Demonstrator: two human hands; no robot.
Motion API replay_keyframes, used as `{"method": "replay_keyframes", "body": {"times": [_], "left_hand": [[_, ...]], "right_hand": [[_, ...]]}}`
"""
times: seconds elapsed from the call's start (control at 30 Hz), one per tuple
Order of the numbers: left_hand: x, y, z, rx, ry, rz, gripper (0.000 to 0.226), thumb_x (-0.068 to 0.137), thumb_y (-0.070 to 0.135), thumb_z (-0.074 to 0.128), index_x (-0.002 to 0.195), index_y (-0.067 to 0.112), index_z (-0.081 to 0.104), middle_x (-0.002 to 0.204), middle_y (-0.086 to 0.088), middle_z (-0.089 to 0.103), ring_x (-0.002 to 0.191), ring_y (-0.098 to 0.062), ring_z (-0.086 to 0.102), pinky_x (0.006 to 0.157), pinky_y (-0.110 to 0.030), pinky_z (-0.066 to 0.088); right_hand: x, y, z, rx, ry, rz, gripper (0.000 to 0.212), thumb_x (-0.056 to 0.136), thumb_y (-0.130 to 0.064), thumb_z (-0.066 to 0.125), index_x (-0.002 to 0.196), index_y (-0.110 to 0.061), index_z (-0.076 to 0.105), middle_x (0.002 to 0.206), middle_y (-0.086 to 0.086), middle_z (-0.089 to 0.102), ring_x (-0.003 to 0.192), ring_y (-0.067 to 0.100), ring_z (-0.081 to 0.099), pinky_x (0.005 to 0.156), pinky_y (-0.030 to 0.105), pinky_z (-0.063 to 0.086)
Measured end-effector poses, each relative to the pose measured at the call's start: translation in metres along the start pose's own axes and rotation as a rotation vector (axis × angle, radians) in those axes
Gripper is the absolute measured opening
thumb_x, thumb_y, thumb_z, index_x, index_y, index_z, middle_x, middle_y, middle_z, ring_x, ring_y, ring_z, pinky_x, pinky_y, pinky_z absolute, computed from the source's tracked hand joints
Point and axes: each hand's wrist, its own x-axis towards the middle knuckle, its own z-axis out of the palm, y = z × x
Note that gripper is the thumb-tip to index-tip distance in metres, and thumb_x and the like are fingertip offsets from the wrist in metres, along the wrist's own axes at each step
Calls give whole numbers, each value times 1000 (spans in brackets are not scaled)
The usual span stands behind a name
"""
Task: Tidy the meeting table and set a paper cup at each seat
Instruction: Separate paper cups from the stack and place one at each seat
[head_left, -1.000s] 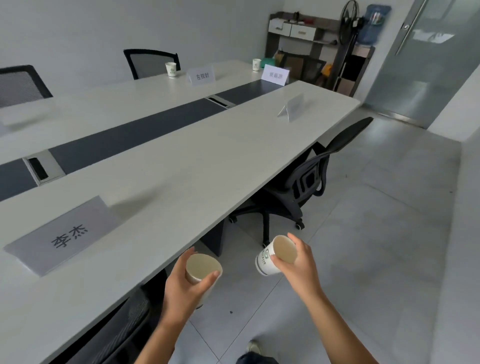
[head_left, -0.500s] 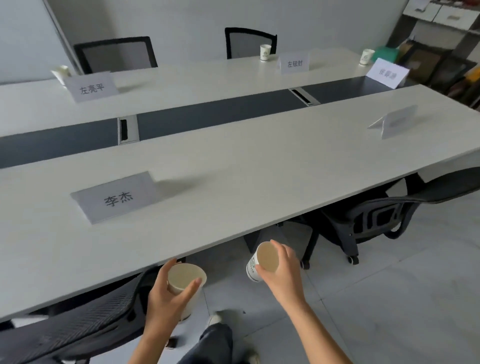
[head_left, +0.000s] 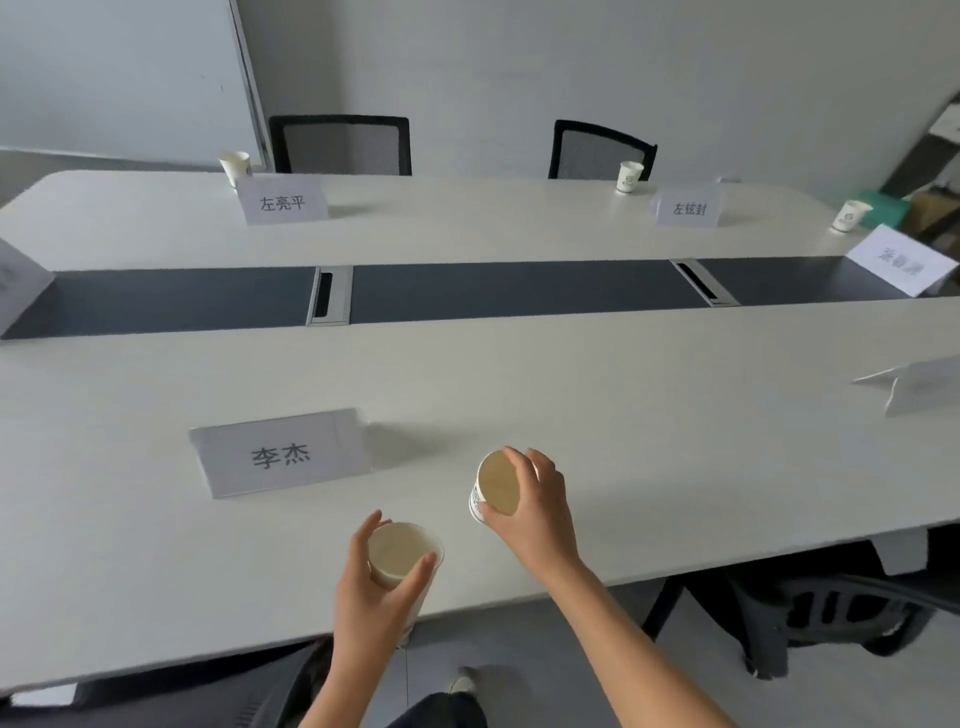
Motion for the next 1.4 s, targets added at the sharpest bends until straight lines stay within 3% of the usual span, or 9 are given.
{"method": "replay_keyframes", "body": {"times": [0.13,0.3,0.43,0.57,0.67,0.8,0.97,1.07,1.4], "left_hand": [[11,-10,-4,-17,48,-49,66,41,61,58,102,55,33,117,4,55,99,-21,56,84,-30,41],[18,-12,-11,9,118,-63,87,47,57,62,126,29,41,119,4,54,108,-25,54,89,-33,42],[23,-12,-11,19,177,-101,76,66,31,76,132,20,40,116,6,52,107,-26,55,89,-34,43],[18,-3,-13,-9,195,-100,95,46,58,61,131,21,40,114,7,50,99,-16,52,84,-25,38],[16,2,-10,-25,154,-75,84,47,55,64,124,30,39,113,6,53,89,-8,54,78,-21,39],[2,11,17,-34,4,14,75,46,56,63,115,41,40,112,15,56,96,-6,57,79,-15,41],[-32,32,84,-20,-329,156,76,41,62,78,108,66,41,114,23,58,101,6,56,76,-7,46],[-64,40,135,-4,-555,207,78,43,69,76,112,64,40,118,32,53,107,5,55,85,-8,44],[-174,52,287,87,-1155,331,89,42,70,75,120,52,37,121,39,48,110,9,52,91,-6,42]], "right_hand": [[33,-2,17,-42,-96,2,61,79,-30,64,133,-24,35,142,2,28,128,22,30,96,33,41],[38,2,40,-107,-213,11,61,79,-29,63,133,-24,34,146,4,22,130,23,27,96,31,40],[41,3,41,-129,-211,-43,64,76,-31,68,132,-22,37,147,8,21,132,26,24,102,34,35],[31,4,35,-131,-89,-152,59,70,-34,72,122,-18,49,138,20,37,125,34,33,96,45,41],[20,2,25,-120,127,-254,45,67,-36,65,106,-17,51,119,23,55,112,26,36,84,44,48],[-3,11,-6,-15,61,-273,33,77,-35,49,101,-14,59,108,10,60,104,14,41,87,21,41],[-40,58,-74,408,-273,180,15,87,-21,56,99,-14,62,89,-5,63,88,12,60,75,18,44],[-80,100,-116,457,-217,291,3,85,-21,59,84,-23,61,76,-10,62,72,4,58,65,19,44],[-215,228,-220,389,190,593,27,84,-14,57,64,-30,48,64,-8,55,61,6,51,56,14,39]]}}
